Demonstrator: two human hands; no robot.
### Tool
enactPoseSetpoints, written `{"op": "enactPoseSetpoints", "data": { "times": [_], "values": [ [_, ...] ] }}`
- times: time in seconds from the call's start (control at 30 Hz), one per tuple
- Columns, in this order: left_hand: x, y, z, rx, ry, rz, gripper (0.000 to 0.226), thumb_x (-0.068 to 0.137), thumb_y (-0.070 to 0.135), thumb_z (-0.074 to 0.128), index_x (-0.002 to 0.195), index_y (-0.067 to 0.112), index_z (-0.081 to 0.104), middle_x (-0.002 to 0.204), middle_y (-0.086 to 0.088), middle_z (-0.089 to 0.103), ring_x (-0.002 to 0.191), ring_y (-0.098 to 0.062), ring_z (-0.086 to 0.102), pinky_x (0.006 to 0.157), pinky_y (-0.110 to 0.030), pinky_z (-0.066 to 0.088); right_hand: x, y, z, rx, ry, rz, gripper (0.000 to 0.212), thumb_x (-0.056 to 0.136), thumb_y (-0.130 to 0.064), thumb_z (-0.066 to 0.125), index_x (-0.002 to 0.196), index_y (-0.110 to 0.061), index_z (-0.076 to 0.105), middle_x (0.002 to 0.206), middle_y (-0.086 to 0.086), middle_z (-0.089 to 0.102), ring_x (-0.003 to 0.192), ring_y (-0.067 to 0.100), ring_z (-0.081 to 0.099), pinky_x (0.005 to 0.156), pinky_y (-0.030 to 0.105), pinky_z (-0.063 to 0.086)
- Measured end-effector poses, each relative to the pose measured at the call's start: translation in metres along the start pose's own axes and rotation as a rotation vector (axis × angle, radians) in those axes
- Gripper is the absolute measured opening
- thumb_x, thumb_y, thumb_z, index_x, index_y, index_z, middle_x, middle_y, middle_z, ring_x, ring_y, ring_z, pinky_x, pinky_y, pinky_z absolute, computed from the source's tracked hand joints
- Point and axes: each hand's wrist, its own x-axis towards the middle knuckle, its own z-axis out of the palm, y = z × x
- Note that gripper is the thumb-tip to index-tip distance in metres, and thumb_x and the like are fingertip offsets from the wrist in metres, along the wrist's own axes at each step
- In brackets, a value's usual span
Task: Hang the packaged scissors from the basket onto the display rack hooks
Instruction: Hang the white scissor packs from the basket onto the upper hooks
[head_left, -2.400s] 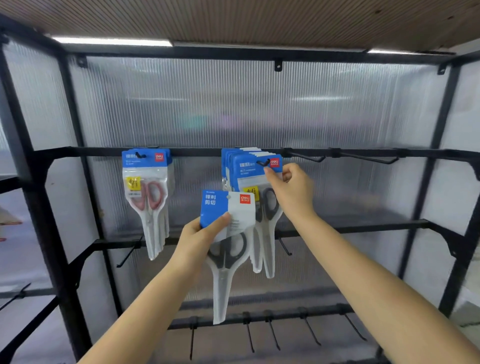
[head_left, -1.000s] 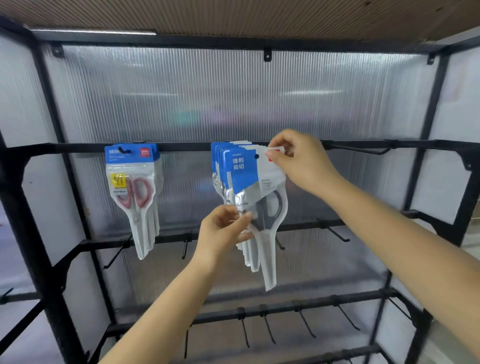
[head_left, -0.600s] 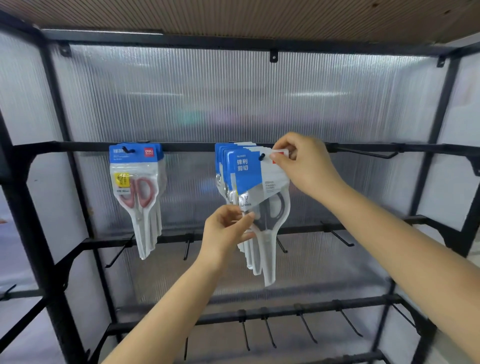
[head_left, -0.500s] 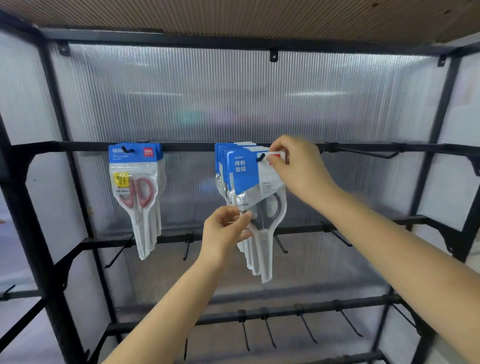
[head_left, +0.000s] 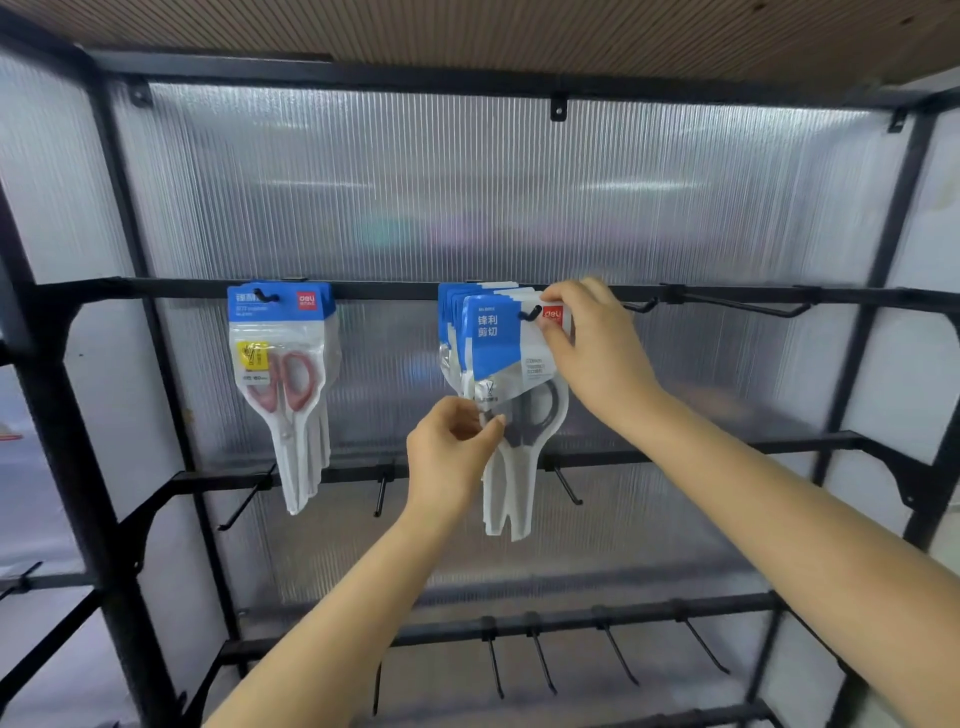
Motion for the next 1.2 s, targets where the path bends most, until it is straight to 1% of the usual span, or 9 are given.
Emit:
{"op": "enactPoseSetpoints", "data": {
  "times": [0.13,0.23,0.37,0.5,0.6,0.73,0.9,1.07,1.2],
  "values": [
    [-0.005,0.005,-0.001,0.058,0.007,0.048,0.014,0.083,0.020,0.070,0.086,0.014,0.057,0.074,0.003,0.060,0.069,-0.011,0.059,0.067,-0.024,0.053,-0.004,-0.002,-0.001,-0.030,-0.016,0.006,0.030,0.094,-0.015,0.053,0.122,-0.004,0.053,0.119,0.008,0.050,0.112,0.019,0.049,0.085,0.022,0.042],
    [-0.008,0.007,-0.001,0.080,0.003,0.056,0.018,0.084,0.019,0.070,0.088,0.015,0.053,0.074,0.005,0.057,0.067,-0.007,0.055,0.068,-0.027,0.053,-0.010,-0.003,-0.004,-0.085,-0.037,0.001,0.037,0.094,-0.014,0.053,0.130,-0.006,0.049,0.127,0.007,0.048,0.119,0.021,0.047,0.091,0.035,0.048],
    [-0.010,0.010,-0.003,0.110,-0.032,0.015,0.030,0.084,0.021,0.069,0.099,0.016,0.044,0.078,0.008,0.053,0.069,-0.004,0.053,0.066,-0.025,0.049,-0.021,-0.007,-0.009,-0.142,-0.075,0.015,0.049,0.095,-0.015,0.052,0.141,-0.007,0.037,0.144,0.006,0.038,0.131,0.020,0.038,0.102,0.031,0.040],
    [-0.015,0.013,-0.009,0.236,-0.047,0.067,0.032,0.085,0.024,0.068,0.105,0.016,0.045,0.095,0.004,0.054,0.083,-0.011,0.054,0.069,-0.023,0.044,-0.034,-0.010,-0.017,-0.181,-0.092,0.029,0.051,0.095,-0.018,0.051,0.143,-0.009,0.035,0.149,0.004,0.034,0.137,0.019,0.031,0.107,0.030,0.032],
    [-0.025,0.021,-0.014,0.320,0.014,0.190,0.030,0.087,0.018,0.064,0.112,0.009,0.050,0.107,0.000,0.048,0.092,-0.011,0.048,0.075,-0.022,0.038,-0.049,-0.011,-0.028,-0.194,-0.082,0.040,0.049,0.096,-0.020,0.050,0.142,-0.009,0.037,0.148,0.005,0.036,0.136,0.020,0.032,0.107,0.031,0.032],
    [-0.043,0.043,-0.012,0.389,0.027,0.391,0.022,0.088,0.011,0.059,0.108,0.004,0.052,0.110,-0.006,0.052,0.095,-0.020,0.052,0.073,-0.030,0.042,-0.069,-0.008,-0.049,-0.254,-0.098,0.051,0.049,0.098,-0.023,0.045,0.143,-0.006,0.035,0.150,0.009,0.034,0.138,0.023,0.031,0.111,0.031,0.027],
    [-0.082,0.061,0.022,0.479,-0.119,0.526,0.026,0.090,0.013,0.056,0.113,0.000,0.056,0.113,-0.014,0.058,0.101,-0.029,0.053,0.073,-0.026,0.036,-0.108,0.009,-0.082,-0.317,-0.102,0.100,0.044,0.097,-0.021,0.047,0.136,-0.001,0.044,0.143,0.014,0.043,0.133,0.029,0.039,0.107,0.039,0.032],
    [-0.147,0.051,0.079,0.503,-0.392,0.438,0.040,0.095,0.020,0.048,0.131,0.002,0.046,0.134,-0.012,0.050,0.124,-0.027,0.042,0.091,-0.030,0.036,-0.185,0.038,-0.122,-0.339,-0.139,0.266,0.043,0.095,-0.019,0.050,0.133,0.001,0.047,0.139,0.017,0.046,0.128,0.033,0.044,0.104,0.042,0.036],
    [-0.215,0.034,0.127,0.505,-0.618,0.370,0.038,0.095,0.019,0.047,0.127,-0.002,0.046,0.127,-0.018,0.051,0.119,-0.032,0.043,0.084,-0.031,0.034,-0.268,0.063,-0.160,-0.380,-0.197,0.436,0.042,0.093,-0.017,0.052,0.129,0.004,0.049,0.131,0.020,0.052,0.120,0.035,0.050,0.098,0.041,0.039]
  ]
}}
